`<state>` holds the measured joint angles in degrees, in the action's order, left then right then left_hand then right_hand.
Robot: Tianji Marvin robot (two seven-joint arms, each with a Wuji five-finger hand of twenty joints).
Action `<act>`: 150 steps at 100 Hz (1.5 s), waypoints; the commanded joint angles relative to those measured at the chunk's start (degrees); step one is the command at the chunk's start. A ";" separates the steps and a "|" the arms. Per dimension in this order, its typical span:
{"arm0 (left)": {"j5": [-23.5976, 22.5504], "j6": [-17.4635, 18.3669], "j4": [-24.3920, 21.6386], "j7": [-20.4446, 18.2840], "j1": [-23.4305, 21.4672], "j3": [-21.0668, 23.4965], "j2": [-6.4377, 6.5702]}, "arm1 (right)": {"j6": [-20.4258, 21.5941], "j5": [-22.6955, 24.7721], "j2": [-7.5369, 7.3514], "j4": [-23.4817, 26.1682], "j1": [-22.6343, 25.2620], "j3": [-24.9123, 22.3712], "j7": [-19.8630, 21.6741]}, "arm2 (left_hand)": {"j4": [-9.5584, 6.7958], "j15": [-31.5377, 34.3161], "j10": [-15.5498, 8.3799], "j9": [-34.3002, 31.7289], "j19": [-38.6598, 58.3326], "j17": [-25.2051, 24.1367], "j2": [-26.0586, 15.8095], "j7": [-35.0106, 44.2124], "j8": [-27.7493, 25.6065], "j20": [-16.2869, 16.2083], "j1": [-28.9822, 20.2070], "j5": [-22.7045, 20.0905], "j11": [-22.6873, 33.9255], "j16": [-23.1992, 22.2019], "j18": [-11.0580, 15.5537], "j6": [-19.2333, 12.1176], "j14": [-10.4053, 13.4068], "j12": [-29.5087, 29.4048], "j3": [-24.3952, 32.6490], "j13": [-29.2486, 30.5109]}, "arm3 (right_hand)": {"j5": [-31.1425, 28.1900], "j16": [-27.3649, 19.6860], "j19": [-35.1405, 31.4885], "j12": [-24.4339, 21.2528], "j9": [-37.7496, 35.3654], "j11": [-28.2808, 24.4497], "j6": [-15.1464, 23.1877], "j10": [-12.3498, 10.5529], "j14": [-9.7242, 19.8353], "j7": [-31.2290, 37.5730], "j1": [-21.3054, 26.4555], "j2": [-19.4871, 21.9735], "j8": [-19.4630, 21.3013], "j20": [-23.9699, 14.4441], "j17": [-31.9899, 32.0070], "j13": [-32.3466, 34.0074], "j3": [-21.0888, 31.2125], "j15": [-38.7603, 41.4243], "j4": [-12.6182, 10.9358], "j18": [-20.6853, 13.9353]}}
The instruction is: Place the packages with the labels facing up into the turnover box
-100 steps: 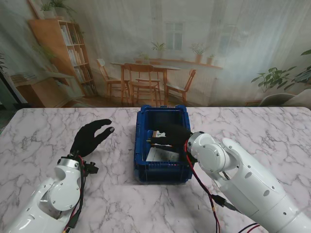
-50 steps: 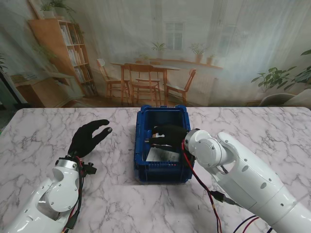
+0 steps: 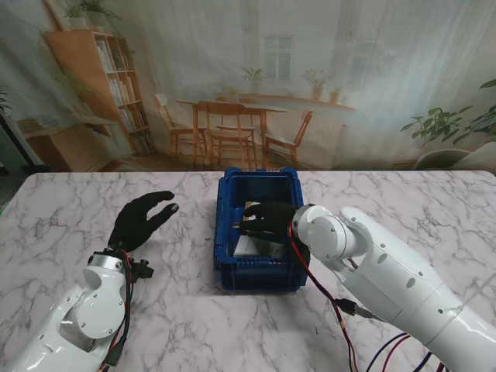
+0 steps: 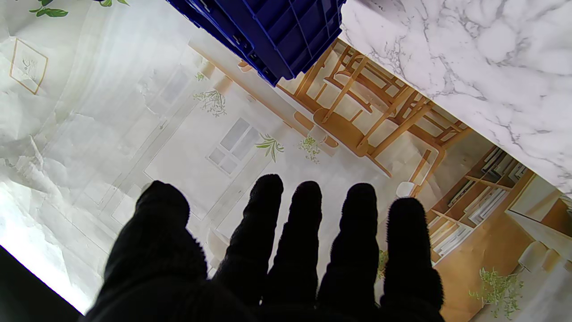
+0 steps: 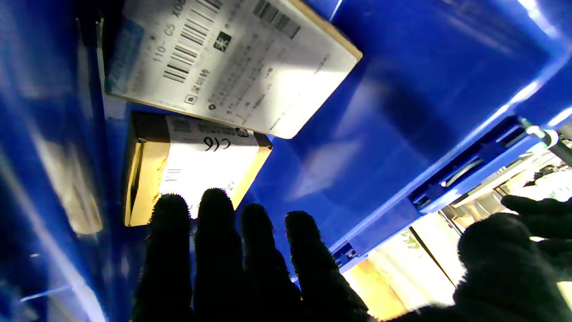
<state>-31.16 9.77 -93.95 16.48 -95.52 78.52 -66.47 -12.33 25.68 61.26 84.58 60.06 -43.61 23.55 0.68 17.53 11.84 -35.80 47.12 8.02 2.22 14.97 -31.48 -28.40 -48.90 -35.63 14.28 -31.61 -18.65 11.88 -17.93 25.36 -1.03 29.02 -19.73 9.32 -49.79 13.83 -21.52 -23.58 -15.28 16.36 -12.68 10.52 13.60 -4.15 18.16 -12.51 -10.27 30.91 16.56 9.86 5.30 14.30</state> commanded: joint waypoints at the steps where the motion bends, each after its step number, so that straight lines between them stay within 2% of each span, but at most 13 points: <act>1: -0.09 0.14 0.29 -0.70 0.10 -0.19 0.00 | -0.20 -0.39 0.23 -1.46 -0.07 0.73 0.54 | -0.26 0.42 -0.24 -1.12 -0.25 -0.90 -2.54 0.08 0.00 -0.99 -1.48 -1.47 0.03 -0.31 -0.57 0.46 0.10 0.37 -0.68 0.47 | 0.96 -0.95 0.02 -0.36 -0.03 0.65 -0.31 -0.88 1.23 0.67 -2.56 2.77 1.48 1.02 0.92 -0.93 -1.17 -1.25 -1.30 -1.88; 49: -0.28 0.21 0.68 -0.94 0.41 -0.42 0.08 | 0.84 -3.35 0.53 -4.66 -2.78 4.84 2.02 | -0.25 0.33 -0.23 -1.11 -0.44 -0.97 -2.64 -0.01 0.03 -1.03 -1.46 -1.44 -0.11 -0.27 -0.58 0.52 0.11 0.32 -0.70 0.46 | 0.15 -0.64 -0.91 -0.31 -1.31 0.56 0.72 -1.82 1.76 2.84 -2.19 2.86 2.22 0.77 0.27 -0.15 -1.48 -0.61 -1.36 -2.18; 93: -0.43 0.21 0.86 -1.08 0.54 -0.57 0.13 | 0.35 -4.65 0.57 -6.08 -4.62 7.81 3.43 | -0.24 0.23 -0.28 -1.07 -0.53 -1.01 -2.69 -0.07 0.04 -1.09 -1.39 -1.41 -0.23 -0.22 -0.63 0.50 0.09 0.30 -0.73 0.38 | 1.12 0.77 -4.45 -0.14 -1.26 0.37 0.69 -1.15 0.61 4.75 -1.87 3.38 1.80 -0.99 -1.13 1.06 -2.05 1.97 -1.43 -1.18; 125: -0.51 0.15 0.83 -1.16 0.52 -0.55 0.15 | 1.14 -4.16 0.71 -5.82 -3.96 6.94 2.43 | -0.25 0.20 -0.27 -1.04 -0.60 -1.00 -2.73 -0.11 0.05 -1.12 -1.43 -1.38 -0.30 -0.21 -0.67 0.47 0.09 0.29 -0.68 0.36 | 1.74 1.27 -5.36 0.53 -1.75 -0.95 2.60 -2.74 1.76 6.77 -1.18 3.12 1.86 -1.65 -0.47 0.25 -2.09 2.53 -1.58 -0.51; 150: -0.65 -0.05 0.82 -1.27 0.58 -0.69 0.19 | 1.76 -3.12 0.91 -4.32 -3.15 5.32 0.86 | -0.24 0.16 -0.30 -1.03 -0.69 -1.05 -2.71 -0.14 0.05 -1.13 -1.43 -1.36 -0.31 -0.19 -0.64 0.47 0.11 0.29 -0.70 0.35 | 1.95 1.30 -4.68 0.73 1.23 -1.26 1.70 -1.74 1.04 8.06 -0.25 2.68 1.66 -1.48 1.01 -2.39 -1.91 2.29 -1.68 -0.88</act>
<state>-31.70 9.82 -93.27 16.10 -94.99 78.04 -66.30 -10.50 22.14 62.14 79.44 56.65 -38.18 24.33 0.68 17.53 11.85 -35.80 47.12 7.99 2.23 14.97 -31.48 -28.41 -48.90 -35.64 14.28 -31.61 -18.67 11.89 -17.95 25.36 -1.03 29.01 -19.11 9.33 -53.85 14.24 -22.08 -23.82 -14.54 14.43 -12.07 17.24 13.74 -2.83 19.01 -13.50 -10.16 30.27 15.53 10.67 5.18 14.21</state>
